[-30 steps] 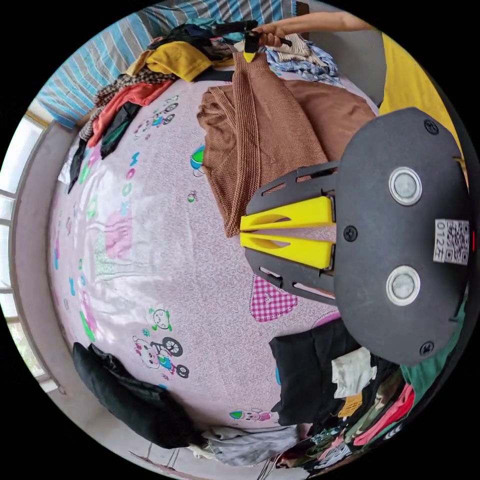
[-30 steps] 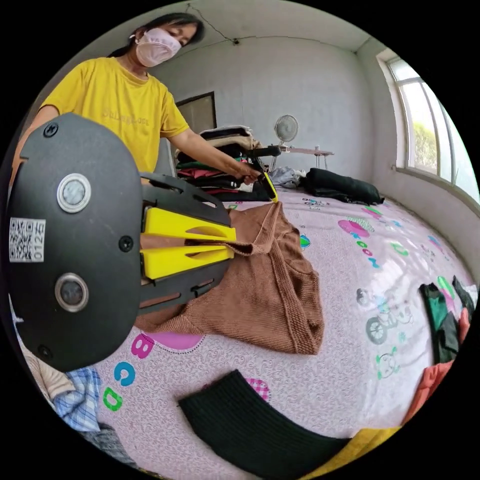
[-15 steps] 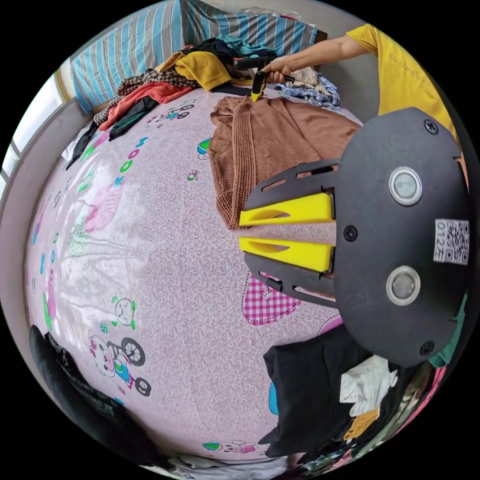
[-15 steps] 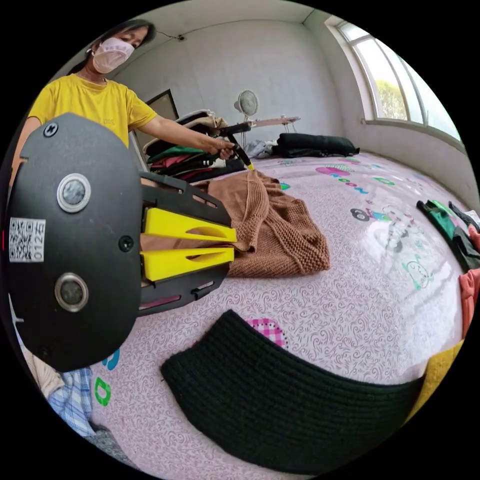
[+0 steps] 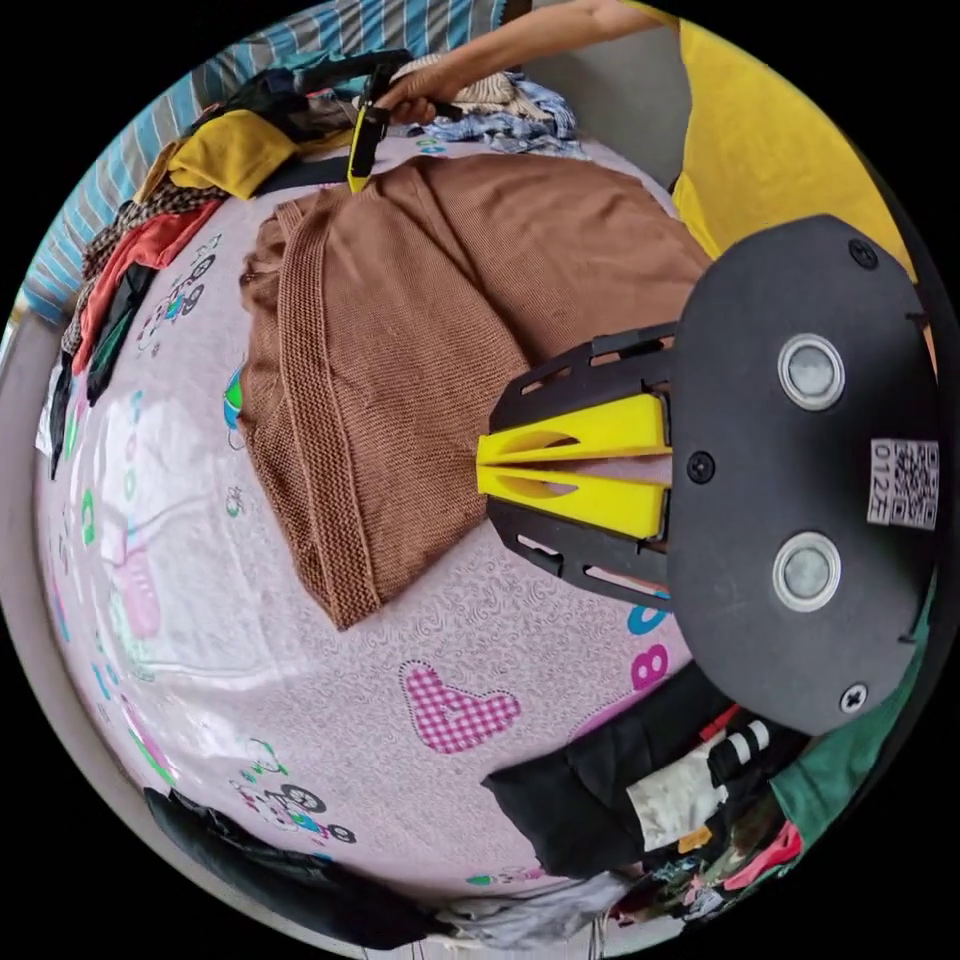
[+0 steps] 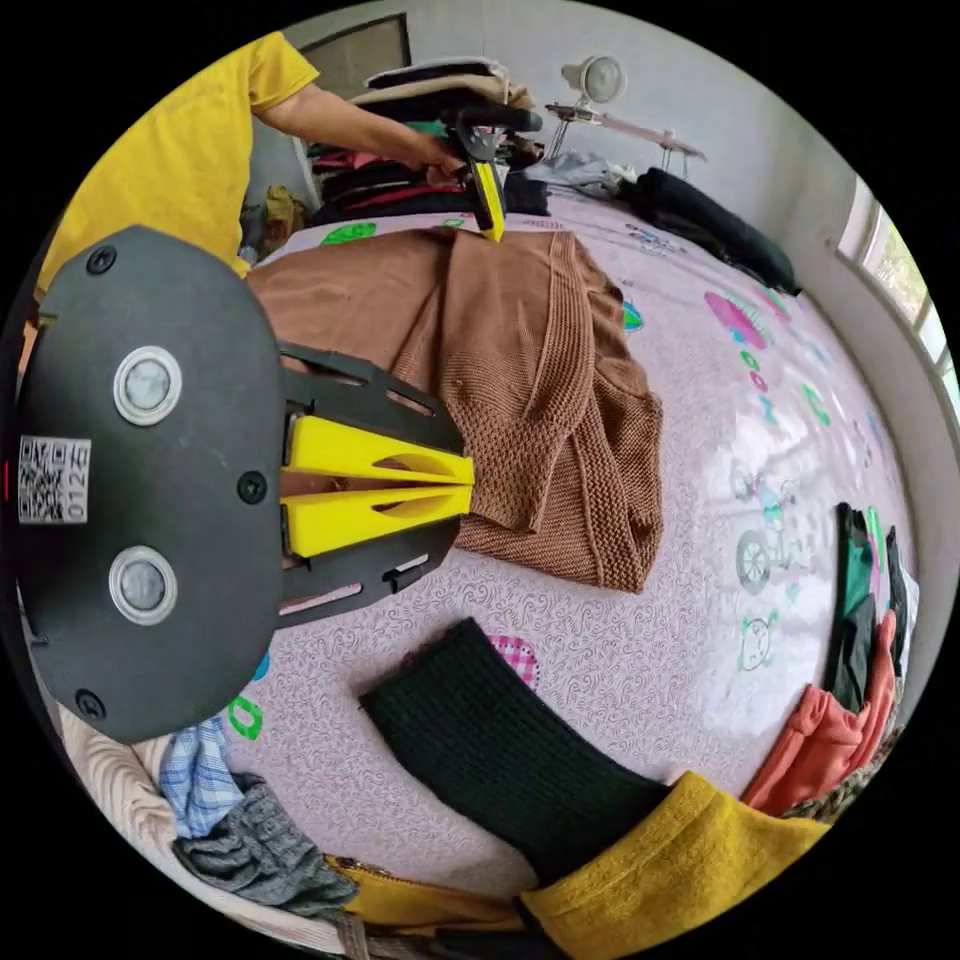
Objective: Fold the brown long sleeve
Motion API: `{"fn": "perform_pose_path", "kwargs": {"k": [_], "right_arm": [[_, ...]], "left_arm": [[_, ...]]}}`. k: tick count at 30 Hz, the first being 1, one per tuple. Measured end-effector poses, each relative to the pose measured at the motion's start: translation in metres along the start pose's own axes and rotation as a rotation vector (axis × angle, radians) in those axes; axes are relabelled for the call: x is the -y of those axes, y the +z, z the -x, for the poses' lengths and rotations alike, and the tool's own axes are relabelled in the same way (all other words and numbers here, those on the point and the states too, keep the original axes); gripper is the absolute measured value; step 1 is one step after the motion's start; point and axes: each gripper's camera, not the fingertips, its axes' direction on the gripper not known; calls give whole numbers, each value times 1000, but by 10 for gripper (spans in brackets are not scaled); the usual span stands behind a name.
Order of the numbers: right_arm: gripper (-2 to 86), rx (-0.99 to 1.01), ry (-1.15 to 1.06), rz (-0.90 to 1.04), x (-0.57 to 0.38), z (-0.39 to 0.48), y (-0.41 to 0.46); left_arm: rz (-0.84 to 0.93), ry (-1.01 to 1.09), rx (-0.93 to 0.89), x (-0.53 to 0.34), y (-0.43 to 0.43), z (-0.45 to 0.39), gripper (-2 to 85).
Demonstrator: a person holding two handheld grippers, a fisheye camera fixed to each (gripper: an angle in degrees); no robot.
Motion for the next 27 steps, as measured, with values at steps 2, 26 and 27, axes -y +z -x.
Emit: {"fn": "perform_pose_path", "kwargs": {"k": [2,26,27], "right_arm": [[0,-23,31,-9,-6,6,-1],[0,-123,-67,110,-247,124,20],[0,-120,-68,103,-264,126,13]], "left_arm": [[7,-56,-18,-6,-5,9,4],[-8,-146,-190,-174,2,-21,5],[12,-118,-206,-194,4,-30,5]]}}
